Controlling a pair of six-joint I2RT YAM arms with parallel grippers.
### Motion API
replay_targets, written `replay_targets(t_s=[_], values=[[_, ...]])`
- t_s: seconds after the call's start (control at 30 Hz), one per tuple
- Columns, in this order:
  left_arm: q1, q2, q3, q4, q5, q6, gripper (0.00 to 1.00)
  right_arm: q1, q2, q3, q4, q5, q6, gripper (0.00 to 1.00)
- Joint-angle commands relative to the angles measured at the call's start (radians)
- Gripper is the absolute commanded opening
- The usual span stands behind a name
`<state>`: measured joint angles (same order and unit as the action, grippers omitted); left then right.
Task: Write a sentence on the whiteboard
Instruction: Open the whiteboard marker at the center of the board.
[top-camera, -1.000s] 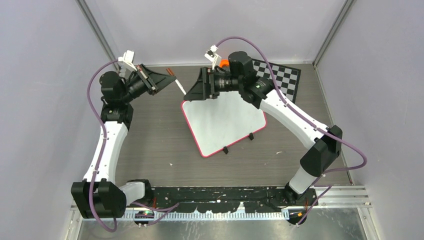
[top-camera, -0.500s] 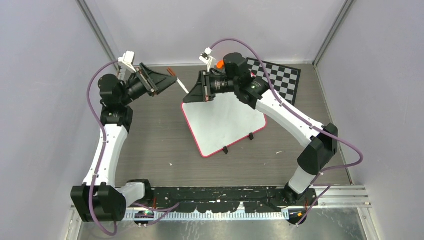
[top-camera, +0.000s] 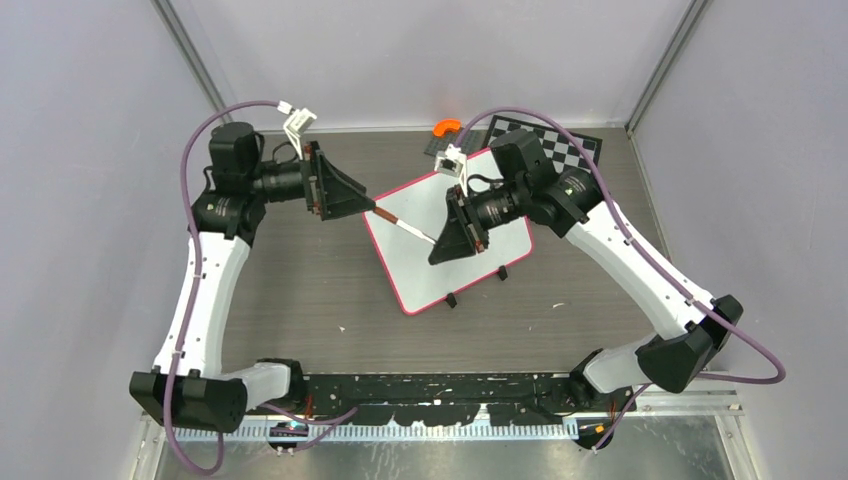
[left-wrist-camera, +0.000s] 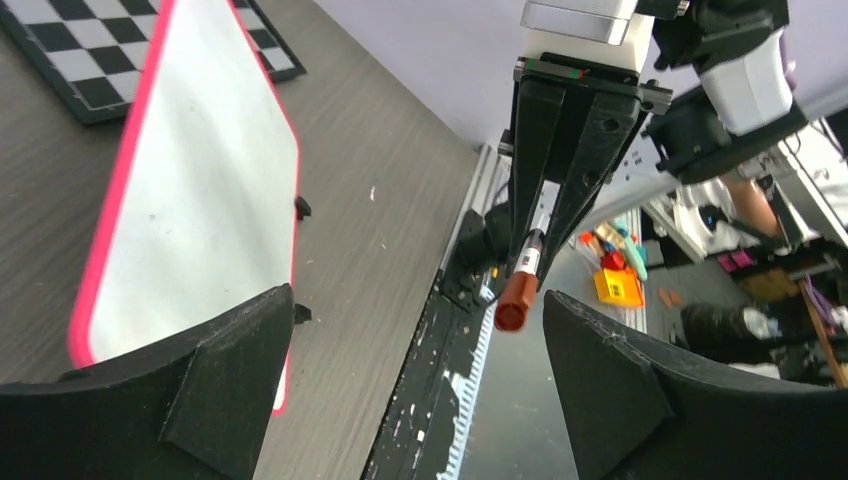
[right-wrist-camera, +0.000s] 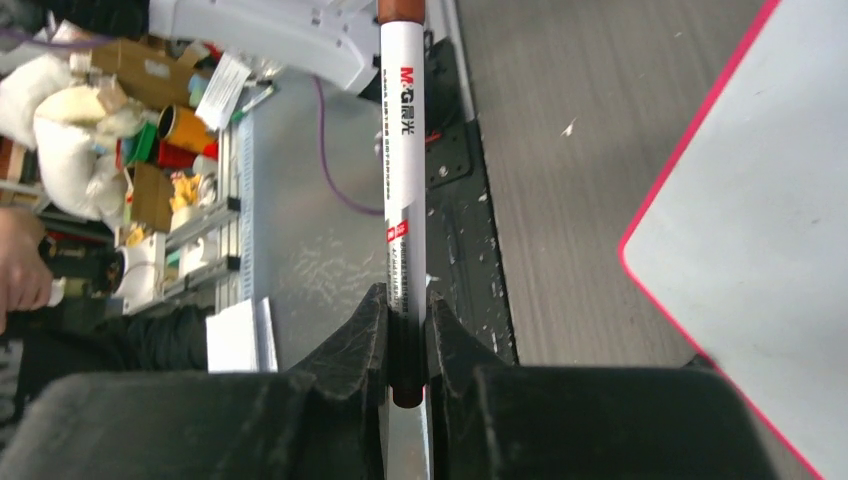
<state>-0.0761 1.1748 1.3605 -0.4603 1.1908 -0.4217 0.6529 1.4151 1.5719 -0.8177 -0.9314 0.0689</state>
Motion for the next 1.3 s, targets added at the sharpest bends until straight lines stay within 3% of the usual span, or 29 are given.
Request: replay_targets(t_s=[0.0,0.1,0.23,0.3,0.4,0.77,0.87,0.9,0.97,1.07,1.1,1.27], values=[[-0.086,0.022,0.096,-0.281,0.019,0.287,0.95,0.003,-0.038,-0.003,-0.147,-0.089,-0.144,0.0],[-0.184,0.034,0.126,-0.39,-0.049,0.398,0.88,0.003,-0.054,-0.021,-0.185,-0.071,-0.178,0.0],[-0.293,0.037,0.113,-0.417,-0.085,0.451,0.78,0.004,-0.047,-0.022,-0.264,-0.066,-0.239,0.0],[-0.329,0.053,0.109,-0.425,-0.084,0.461,0.67,0.004,-0.048,-0.027,-0.286,-0.061,-0.267,0.0],[-0.351,0.077,0.115,-0.45,-0.068,0.484,0.54,0.004,-0.061,-0.033,-0.302,-0.056,-0.286,0.0],[-0.388,0.105,0.101,-0.456,-0.015,0.494,0.25,0.003,-0.056,-0.006,-0.4,-0.026,-0.365,0.0],[-0.389,0.103,0.098,-0.448,-0.004,0.492,0.1,0.003,-0.057,0.001,-0.409,-0.019,-0.376,0.0],[-0.389,0.1,0.093,-0.438,-0.002,0.488,0.05,0.003,-0.059,0.005,-0.408,-0.015,-0.374,0.04],[-0.389,0.091,0.076,-0.403,-0.008,0.466,0.0,-0.003,-0.059,0.017,-0.402,-0.002,-0.364,0.22],[-0.378,0.077,0.039,-0.314,-0.021,0.375,0.0,-0.052,-0.064,0.027,-0.334,0.003,-0.278,0.66],[-0.366,0.07,0.024,-0.265,-0.021,0.327,0.0,-0.085,-0.07,0.023,-0.282,-0.009,-0.225,0.73],[-0.269,0.01,-0.152,0.229,-0.014,-0.105,0.0,-0.224,-0.124,-0.067,0.113,-0.042,0.123,0.75]])
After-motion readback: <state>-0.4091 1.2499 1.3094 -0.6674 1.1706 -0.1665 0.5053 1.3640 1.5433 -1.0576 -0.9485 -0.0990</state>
